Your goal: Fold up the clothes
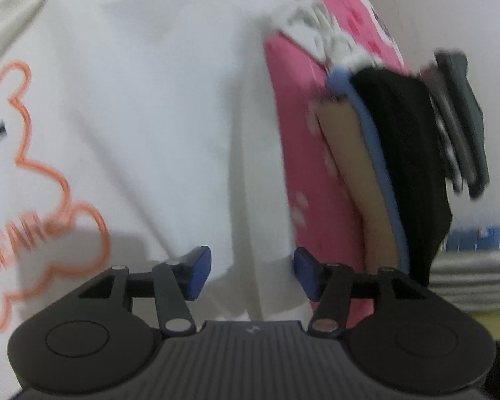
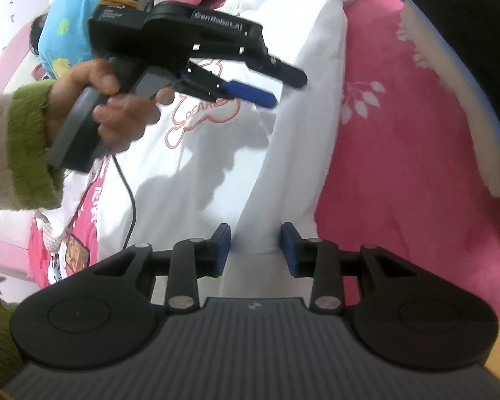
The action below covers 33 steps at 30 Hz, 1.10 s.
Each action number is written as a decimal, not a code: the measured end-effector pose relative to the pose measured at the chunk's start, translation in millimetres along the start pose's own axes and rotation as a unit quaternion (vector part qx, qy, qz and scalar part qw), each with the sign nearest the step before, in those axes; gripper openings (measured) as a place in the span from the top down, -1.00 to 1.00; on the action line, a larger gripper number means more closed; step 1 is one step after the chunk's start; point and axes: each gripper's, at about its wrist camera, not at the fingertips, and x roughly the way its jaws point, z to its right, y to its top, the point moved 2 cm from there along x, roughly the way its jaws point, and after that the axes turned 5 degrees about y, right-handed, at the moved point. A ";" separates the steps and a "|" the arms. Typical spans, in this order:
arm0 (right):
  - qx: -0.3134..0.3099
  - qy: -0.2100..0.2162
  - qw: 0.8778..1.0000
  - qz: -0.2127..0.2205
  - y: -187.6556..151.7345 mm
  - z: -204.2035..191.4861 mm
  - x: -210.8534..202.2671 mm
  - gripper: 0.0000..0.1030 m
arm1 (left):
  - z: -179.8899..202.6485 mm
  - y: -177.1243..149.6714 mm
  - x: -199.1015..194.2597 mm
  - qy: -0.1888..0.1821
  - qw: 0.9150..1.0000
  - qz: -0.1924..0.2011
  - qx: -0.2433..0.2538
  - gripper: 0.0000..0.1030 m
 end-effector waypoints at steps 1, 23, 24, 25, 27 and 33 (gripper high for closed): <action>0.003 0.002 1.000 0.002 -2.7 -1.4 -0.5 0.30 | 3.6 -5.8 2.6 0.000 1.000 -0.006 0.008 0.00; 0.141 0.008 0.988 0.055 -9.5 53.1 -6.8 0.87 | -7.4 -27.8 2.0 -0.030 0.999 0.030 0.006 0.80; 0.137 0.002 0.988 0.065 -9.2 51.2 -13.2 0.87 | -6.6 -27.1 1.2 -0.039 0.999 0.031 0.000 0.79; 0.141 -0.006 0.987 0.076 -9.8 53.5 -20.0 0.88 | -5.8 -26.4 0.4 -0.047 0.998 0.032 -0.006 0.77; 0.153 -0.024 0.983 0.097 -11.9 60.6 -33.7 0.88 | -2.3 -24.8 -0.9 -0.065 0.997 0.035 -0.015 0.73; 0.159 -0.104 0.971 0.143 -14.5 85.2 -62.0 0.88 | 15.2 -21.9 8.8 -0.073 0.997 0.038 -0.008 0.50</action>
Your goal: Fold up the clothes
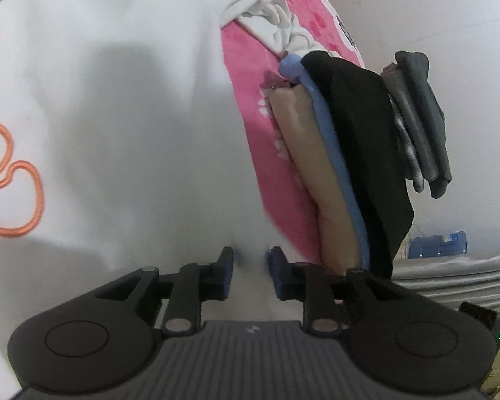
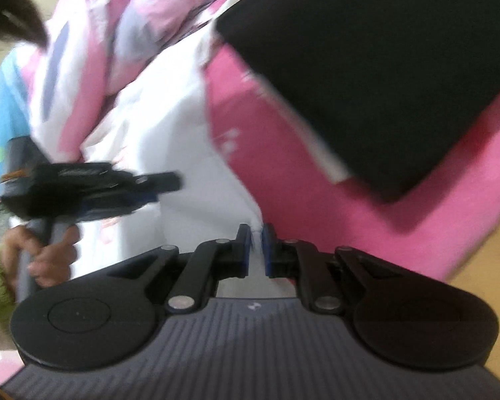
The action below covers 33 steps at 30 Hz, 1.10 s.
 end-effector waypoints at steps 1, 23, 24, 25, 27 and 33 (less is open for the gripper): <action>-0.014 -0.016 1.000 0.007 1.8 1.0 -2.3 0.89 | 1.3 0.0 1.1 0.006 1.000 0.001 0.004 0.48; -0.180 -0.118 0.977 -0.015 14.0 -25.0 -22.9 0.92 | 32.0 -0.1 4.6 0.139 0.983 0.065 0.101 0.30; -0.199 -0.103 0.975 -0.006 24.7 -35.6 -20.6 0.91 | 29.8 1.1 2.5 0.143 0.983 0.072 0.094 0.30; -0.219 -0.087 0.972 0.004 35.3 -46.1 -18.3 0.91 | 27.6 2.4 0.3 0.148 0.982 0.080 0.086 0.30; -0.251 -0.052 0.967 0.015 65.9 -69.7 7.2 0.91 | 24.0 7.3 -4.6 0.159 0.980 0.098 0.066 0.30; -0.346 0.022 0.937 -0.041 131.2 -128.2 122.6 0.90 | -6.1 16.2 -25.3 0.182 0.973 0.140 -0.008 0.25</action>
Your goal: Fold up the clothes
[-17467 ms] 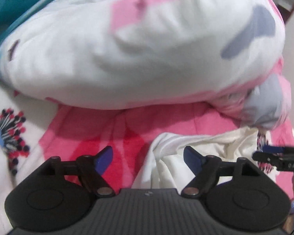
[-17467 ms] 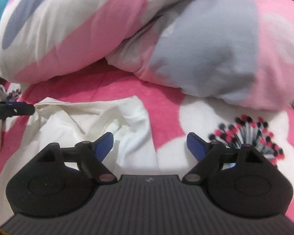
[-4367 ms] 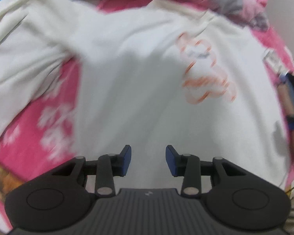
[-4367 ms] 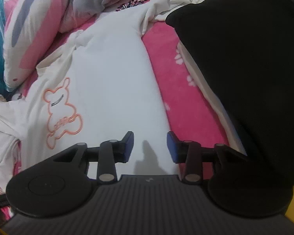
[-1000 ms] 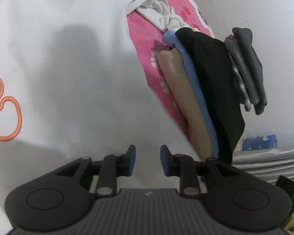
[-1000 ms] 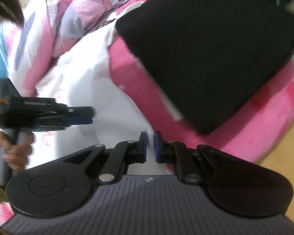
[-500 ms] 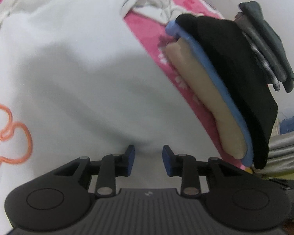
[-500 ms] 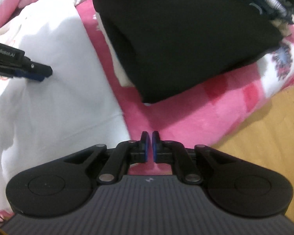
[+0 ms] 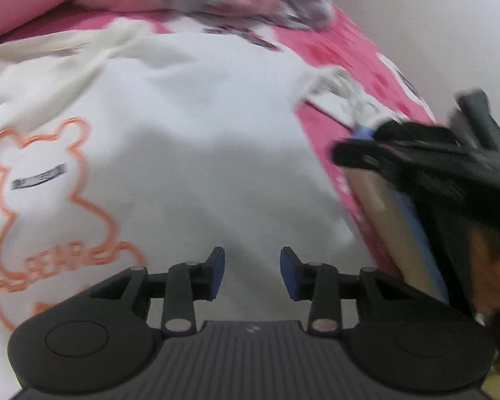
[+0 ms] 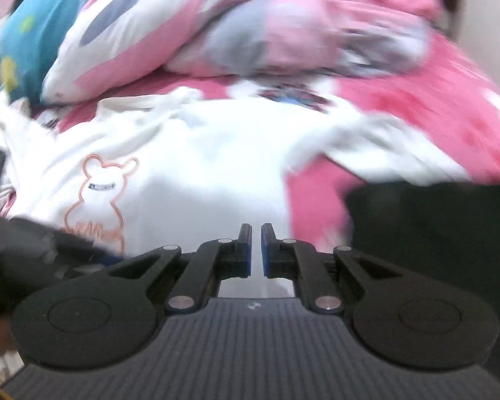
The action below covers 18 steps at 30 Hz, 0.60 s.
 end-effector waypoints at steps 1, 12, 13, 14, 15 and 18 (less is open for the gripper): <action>0.002 0.020 1.000 -0.011 9.0 2.5 17.3 0.90 | -7.7 -0.2 1.1 0.004 1.000 0.001 -0.012 0.25; 0.020 -0.063 0.997 -0.047 34.8 30.2 42.3 0.89 | -47.1 -6.0 -3.0 0.011 0.994 0.027 -0.101 0.13; 0.020 -0.036 0.998 -0.038 40.5 24.4 41.1 0.89 | -51.6 -4.9 -8.5 0.017 0.993 0.036 -0.108 0.13; 0.008 -0.015 0.999 -0.033 46.3 18.0 46.5 0.89 | -56.6 -3.4 -14.1 0.024 0.992 0.045 -0.115 0.13; -0.008 0.005 0.999 -0.030 52.2 11.4 53.8 0.89 | -65.2 1.2 -21.1 0.036 0.990 0.057 -0.128 0.13; -0.032 0.046 0.998 -0.025 71.8 -4.5 78.2 0.89 | -101.4 15.0 -45.1 0.074 0.977 0.099 -0.173 0.10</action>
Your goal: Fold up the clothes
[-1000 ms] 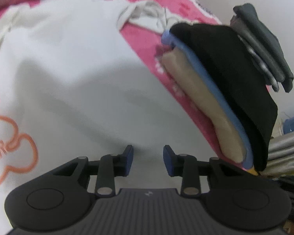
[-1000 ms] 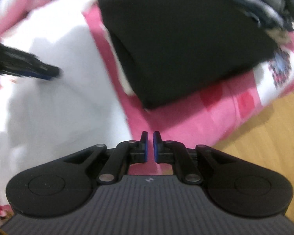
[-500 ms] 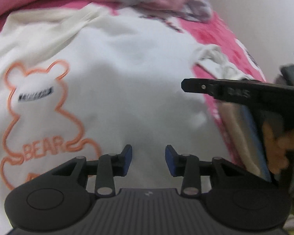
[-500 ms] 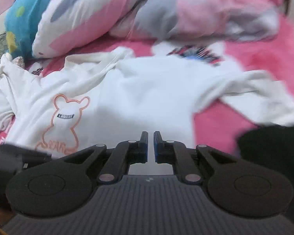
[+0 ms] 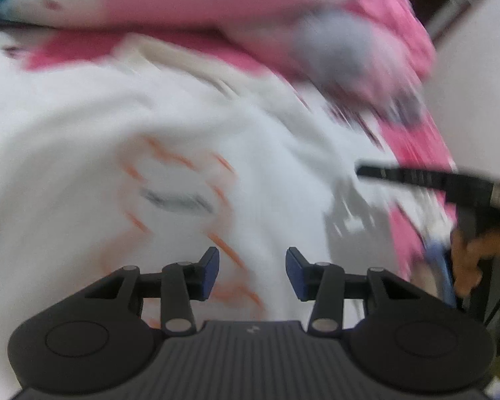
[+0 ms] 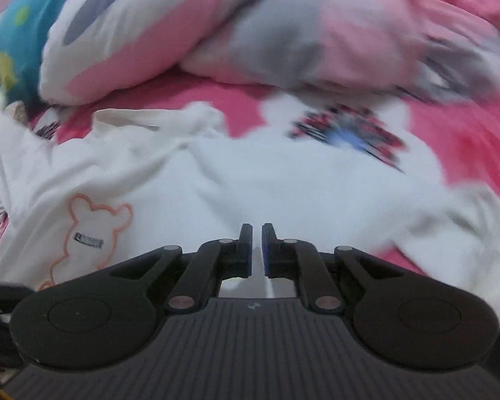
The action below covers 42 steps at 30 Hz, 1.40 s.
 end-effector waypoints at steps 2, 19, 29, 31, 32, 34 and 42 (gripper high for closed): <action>0.003 0.021 1.000 0.011 19.0 -2.1 13.8 0.89 | -25.5 23.6 -4.9 0.029 0.999 0.032 -0.017 0.04; -0.020 0.083 0.995 -0.047 105.3 54.1 106.3 0.15 | -71.6 169.7 99.8 0.117 0.986 0.063 0.101 -0.22; -0.012 0.177 0.981 -0.083 101.5 56.4 138.1 0.96 | -80.1 161.8 117.0 0.118 0.983 0.078 0.116 0.34; -0.025 0.177 0.981 -0.078 101.5 49.8 131.9 1.00 | -81.1 160.9 116.1 0.112 0.983 0.085 0.115 0.65; -0.038 0.174 0.982 -0.071 101.9 44.0 126.3 1.00 | -81.6 160.4 115.6 0.110 0.983 0.088 0.115 0.69; -0.041 0.176 0.982 -0.049 105.9 36.8 114.0 1.00 | -83.0 158.6 114.1 0.107 0.983 0.093 0.116 0.75; -0.074 0.113 0.990 0.049 124.6 35.2 80.9 1.00 | -87.8 156.0 103.3 0.107 0.982 0.118 0.106 0.80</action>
